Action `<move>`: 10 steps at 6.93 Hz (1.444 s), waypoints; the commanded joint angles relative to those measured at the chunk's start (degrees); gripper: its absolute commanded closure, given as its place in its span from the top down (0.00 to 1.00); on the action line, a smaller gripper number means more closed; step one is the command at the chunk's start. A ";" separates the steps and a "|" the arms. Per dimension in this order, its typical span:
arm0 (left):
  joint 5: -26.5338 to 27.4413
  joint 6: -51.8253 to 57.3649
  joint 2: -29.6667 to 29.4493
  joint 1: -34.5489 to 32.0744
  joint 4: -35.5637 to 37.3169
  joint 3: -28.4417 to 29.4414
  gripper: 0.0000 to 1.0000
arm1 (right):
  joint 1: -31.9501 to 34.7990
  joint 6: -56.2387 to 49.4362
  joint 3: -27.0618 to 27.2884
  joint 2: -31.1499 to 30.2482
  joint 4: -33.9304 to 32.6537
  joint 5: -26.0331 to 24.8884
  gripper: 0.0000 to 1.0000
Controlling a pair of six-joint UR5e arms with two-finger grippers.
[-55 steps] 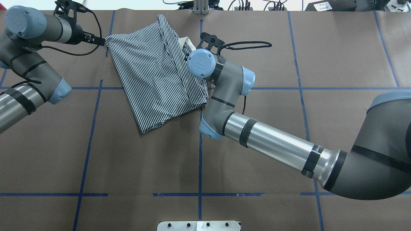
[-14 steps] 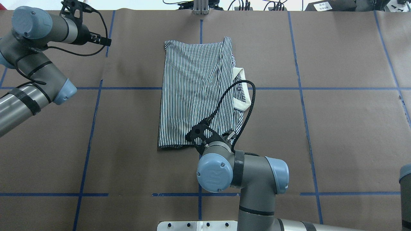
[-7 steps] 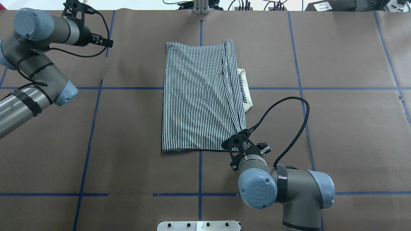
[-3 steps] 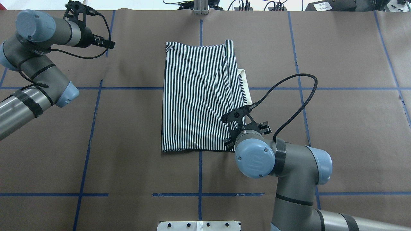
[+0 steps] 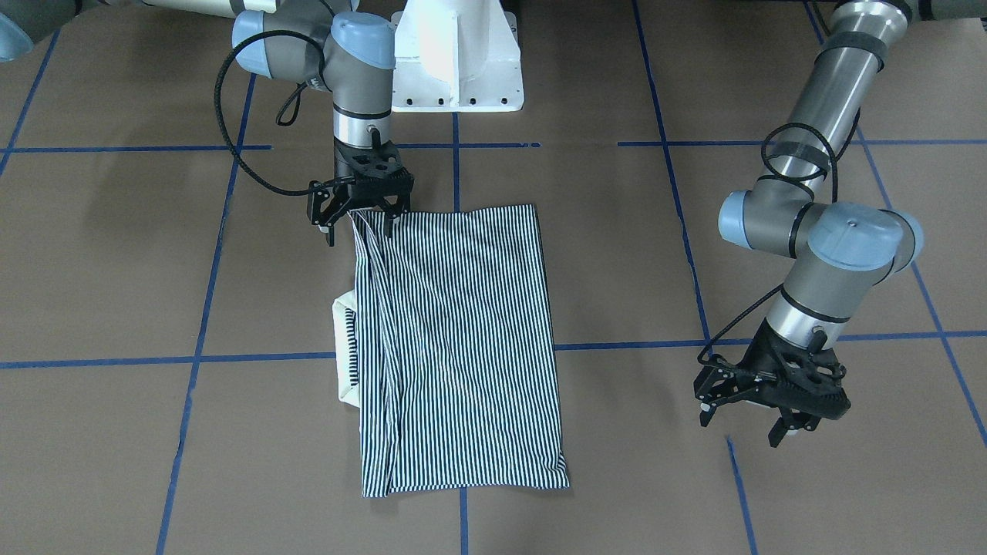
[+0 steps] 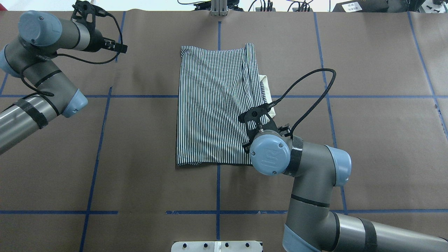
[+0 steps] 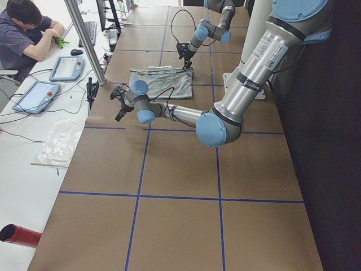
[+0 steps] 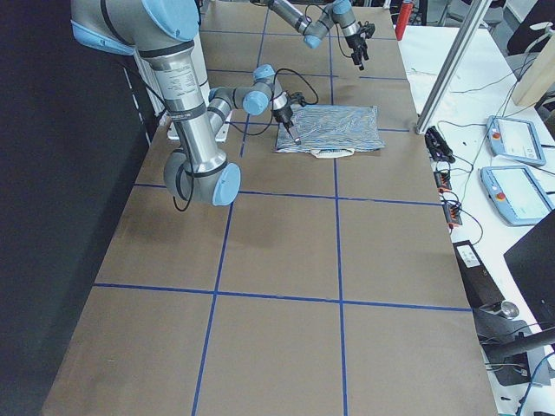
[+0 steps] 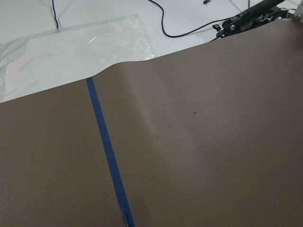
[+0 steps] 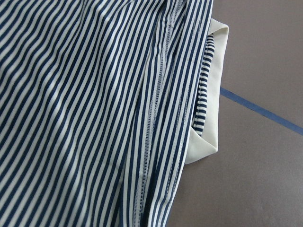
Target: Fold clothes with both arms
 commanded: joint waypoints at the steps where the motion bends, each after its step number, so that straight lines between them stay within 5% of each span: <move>1: 0.00 -0.19 0.09 0.06 0.01 -0.11 1.00 | 0.02 -0.09 -1.88 0.17 -0.22 0.89 1.00; 10: 0.00 -0.19 0.09 0.06 0.01 -0.37 1.00 | 6.87 -5.80 -2.32 -3.01 -5.94 5.02 1.00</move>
